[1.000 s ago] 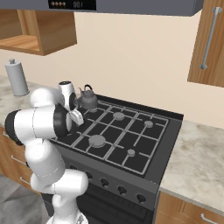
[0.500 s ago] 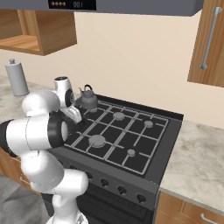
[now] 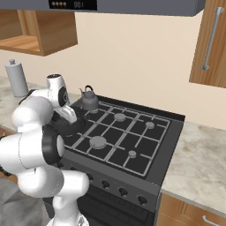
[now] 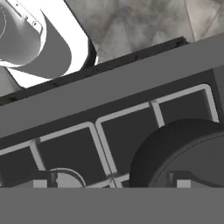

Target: Pick the kettle from the cabinet and place it on a stove burner. Then pick the pot from the counter and place it on another stove burner. Finally, turn both burners on.

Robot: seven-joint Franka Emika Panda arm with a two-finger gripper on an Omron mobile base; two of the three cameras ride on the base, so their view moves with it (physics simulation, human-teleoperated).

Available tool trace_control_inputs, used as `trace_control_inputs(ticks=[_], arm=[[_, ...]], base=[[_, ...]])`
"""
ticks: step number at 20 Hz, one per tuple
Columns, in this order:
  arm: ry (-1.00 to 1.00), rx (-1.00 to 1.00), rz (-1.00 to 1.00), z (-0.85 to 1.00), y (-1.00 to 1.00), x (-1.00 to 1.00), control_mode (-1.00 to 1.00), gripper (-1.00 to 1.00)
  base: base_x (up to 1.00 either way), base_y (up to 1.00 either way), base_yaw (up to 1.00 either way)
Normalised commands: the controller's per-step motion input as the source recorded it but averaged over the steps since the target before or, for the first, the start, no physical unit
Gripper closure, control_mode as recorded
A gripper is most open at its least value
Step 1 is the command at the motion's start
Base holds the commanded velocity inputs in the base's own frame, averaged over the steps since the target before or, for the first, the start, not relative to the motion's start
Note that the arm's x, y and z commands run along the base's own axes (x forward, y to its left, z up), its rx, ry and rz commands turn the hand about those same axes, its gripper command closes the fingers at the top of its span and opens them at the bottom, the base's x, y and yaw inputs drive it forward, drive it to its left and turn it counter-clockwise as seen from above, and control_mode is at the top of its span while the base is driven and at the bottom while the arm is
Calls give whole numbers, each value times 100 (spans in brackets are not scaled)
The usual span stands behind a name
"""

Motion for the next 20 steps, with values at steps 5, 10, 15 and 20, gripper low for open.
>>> trace_control_inputs(ticks=[5, 10, 15, 20], arm=[[-4, -2, 0, 8, 27, -48, -100, -100], [-9, -2, 0, 0, 23, -53, -100, -100], [-12, -3, 2, 0, 21, -57, -100, -100], [-10, -4, 0, 2, 22, -26, -100, -100]], base=[[0, 0, 0], [0, 0, 0], [0, 0, 0], [0, 0, 0]])
